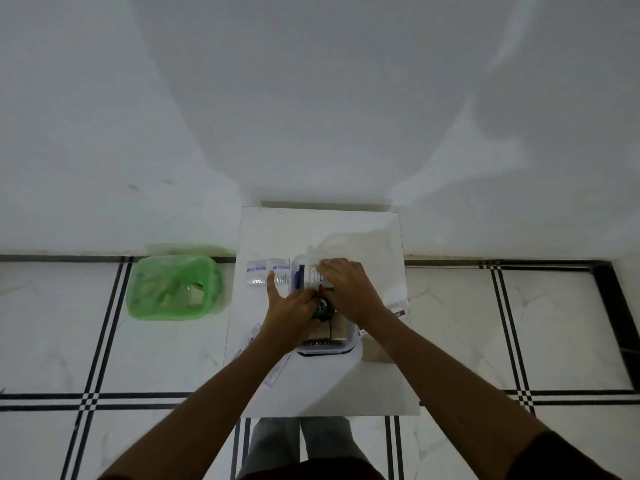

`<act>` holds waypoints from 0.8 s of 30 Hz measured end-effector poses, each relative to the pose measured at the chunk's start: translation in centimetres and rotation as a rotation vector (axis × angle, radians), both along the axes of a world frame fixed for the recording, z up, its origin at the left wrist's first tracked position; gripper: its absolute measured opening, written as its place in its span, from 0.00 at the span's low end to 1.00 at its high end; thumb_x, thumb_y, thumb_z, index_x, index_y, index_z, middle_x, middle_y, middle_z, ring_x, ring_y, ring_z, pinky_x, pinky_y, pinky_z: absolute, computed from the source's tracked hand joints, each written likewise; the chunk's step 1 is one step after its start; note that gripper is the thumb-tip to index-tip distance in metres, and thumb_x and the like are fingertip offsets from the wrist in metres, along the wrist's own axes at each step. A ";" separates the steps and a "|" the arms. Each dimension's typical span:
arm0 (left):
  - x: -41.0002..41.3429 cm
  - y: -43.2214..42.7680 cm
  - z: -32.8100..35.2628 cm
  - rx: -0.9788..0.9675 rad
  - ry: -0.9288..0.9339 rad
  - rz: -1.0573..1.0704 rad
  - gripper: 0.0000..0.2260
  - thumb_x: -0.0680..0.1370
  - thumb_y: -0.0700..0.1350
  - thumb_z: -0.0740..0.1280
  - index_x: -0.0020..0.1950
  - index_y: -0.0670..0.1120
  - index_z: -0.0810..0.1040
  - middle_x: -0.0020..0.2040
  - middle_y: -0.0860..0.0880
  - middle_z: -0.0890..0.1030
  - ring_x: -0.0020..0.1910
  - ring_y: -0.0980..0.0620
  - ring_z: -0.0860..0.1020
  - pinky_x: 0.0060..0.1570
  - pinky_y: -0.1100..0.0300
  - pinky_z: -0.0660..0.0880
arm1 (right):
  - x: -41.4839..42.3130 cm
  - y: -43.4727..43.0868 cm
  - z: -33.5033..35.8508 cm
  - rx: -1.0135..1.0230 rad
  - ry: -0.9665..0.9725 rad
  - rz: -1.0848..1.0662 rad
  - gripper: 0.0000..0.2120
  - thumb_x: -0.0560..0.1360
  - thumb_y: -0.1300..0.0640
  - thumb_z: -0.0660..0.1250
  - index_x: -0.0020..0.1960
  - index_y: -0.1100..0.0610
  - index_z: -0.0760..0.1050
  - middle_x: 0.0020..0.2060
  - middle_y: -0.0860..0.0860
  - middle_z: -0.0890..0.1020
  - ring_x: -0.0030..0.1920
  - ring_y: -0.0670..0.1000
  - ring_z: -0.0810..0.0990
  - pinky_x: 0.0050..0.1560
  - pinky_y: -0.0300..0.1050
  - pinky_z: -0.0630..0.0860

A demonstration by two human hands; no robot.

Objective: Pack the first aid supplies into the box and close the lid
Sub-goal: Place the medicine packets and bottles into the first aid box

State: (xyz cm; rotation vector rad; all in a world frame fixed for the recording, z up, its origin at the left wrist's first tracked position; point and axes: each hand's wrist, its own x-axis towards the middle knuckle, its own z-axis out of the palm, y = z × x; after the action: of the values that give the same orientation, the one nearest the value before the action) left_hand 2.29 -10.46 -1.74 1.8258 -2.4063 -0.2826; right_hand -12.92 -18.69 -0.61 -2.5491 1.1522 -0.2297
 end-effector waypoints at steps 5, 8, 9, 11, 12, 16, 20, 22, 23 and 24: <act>0.1 0.2 0.0 0.019 0.008 0.044 0.12 0.65 0.51 0.76 0.46 0.51 0.83 0.47 0.53 0.85 0.51 0.49 0.81 0.62 0.27 0.59 | -0.1 0.3 0.3 -0.057 0.003 0.018 0.14 0.69 0.60 0.73 0.53 0.61 0.78 0.53 0.58 0.83 0.55 0.57 0.81 0.53 0.55 0.78; 0.9 0.8 0.5 -0.046 0.136 0.122 0.14 0.68 0.53 0.74 0.51 0.50 0.81 0.52 0.51 0.84 0.55 0.49 0.80 0.64 0.29 0.60 | -0.8 0.6 1.3 -0.077 -0.027 -0.040 0.15 0.70 0.58 0.72 0.55 0.61 0.77 0.56 0.58 0.82 0.57 0.57 0.80 0.57 0.57 0.76; 1.3 1.1 0.9 -0.079 0.177 0.181 0.14 0.70 0.54 0.72 0.52 0.50 0.81 0.53 0.51 0.83 0.56 0.50 0.79 0.65 0.32 0.61 | -1.3 0.6 1.8 -0.082 -0.063 -0.091 0.15 0.70 0.58 0.71 0.56 0.61 0.77 0.56 0.58 0.82 0.56 0.57 0.80 0.58 0.56 0.75; 2.4 2.0 1.5 -0.151 0.243 0.305 0.13 0.72 0.55 0.70 0.52 0.49 0.81 0.53 0.50 0.83 0.55 0.50 0.79 0.64 0.39 0.65 | -2.7 1.2 2.7 -0.080 -0.158 -0.215 0.14 0.70 0.61 0.71 0.56 0.60 0.77 0.53 0.57 0.83 0.53 0.57 0.80 0.55 0.52 0.74; 3.0 2.7 1.6 -0.194 0.282 0.351 0.13 0.73 0.53 0.70 0.51 0.47 0.81 0.53 0.49 0.83 0.54 0.49 0.79 0.60 0.41 0.69 | -3.7 1.8 3.0 -0.073 -0.185 -0.267 0.13 0.70 0.62 0.70 0.55 0.60 0.77 0.51 0.56 0.83 0.52 0.56 0.80 0.53 0.51 0.74; 5.4 6.8 0.5 -0.129 0.359 0.448 0.15 0.73 0.52 0.67 0.52 0.43 0.81 0.51 0.44 0.83 0.50 0.44 0.80 0.52 0.50 0.74 | -7.5 5.6 2.1 0.005 -0.157 -0.364 0.14 0.69 0.65 0.70 0.55 0.58 0.78 0.51 0.55 0.83 0.52 0.56 0.80 0.52 0.50 0.73; 5.6 10.2 -1.2 0.264 0.377 0.540 0.26 0.69 0.58 0.67 0.59 0.42 0.77 0.56 0.42 0.80 0.55 0.40 0.76 0.54 0.49 0.72 | -9.8 9.3 -0.4 0.160 -0.039 -0.330 0.14 0.70 0.58 0.67 0.55 0.59 0.78 0.51 0.56 0.83 0.53 0.57 0.80 0.52 0.54 0.77; 5.1 10.8 -2.2 0.420 0.404 0.595 0.31 0.66 0.55 0.75 0.64 0.41 0.73 0.60 0.41 0.77 0.60 0.39 0.73 0.58 0.48 0.70 | -10.1 10.5 -1.8 0.186 0.042 -0.287 0.15 0.70 0.58 0.66 0.55 0.60 0.77 0.52 0.58 0.83 0.53 0.59 0.80 0.49 0.56 0.79; 4.8 10.9 -2.5 0.470 0.402 0.627 0.35 0.64 0.54 0.78 0.65 0.41 0.71 0.62 0.41 0.75 0.61 0.40 0.72 0.60 0.47 0.69 | -10.1 10.9 -2.3 0.183 0.072 -0.272 0.15 0.69 0.61 0.68 0.55 0.60 0.77 0.52 0.58 0.83 0.52 0.59 0.80 0.47 0.55 0.79; 4.5 11.0 -2.9 0.499 0.386 0.655 0.38 0.62 0.54 0.79 0.66 0.41 0.69 0.62 0.41 0.74 0.62 0.40 0.71 0.60 0.47 0.69 | -10.2 11.2 -2.8 0.183 0.096 -0.262 0.15 0.68 0.64 0.68 0.55 0.61 0.77 0.52 0.59 0.83 0.52 0.60 0.80 0.46 0.54 0.78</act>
State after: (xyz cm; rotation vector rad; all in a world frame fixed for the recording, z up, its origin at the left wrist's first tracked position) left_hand 6.82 0.55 -4.63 2.3505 -1.4616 -1.1038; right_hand -23.09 -7.52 -3.42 -2.2697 1.4721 -0.0594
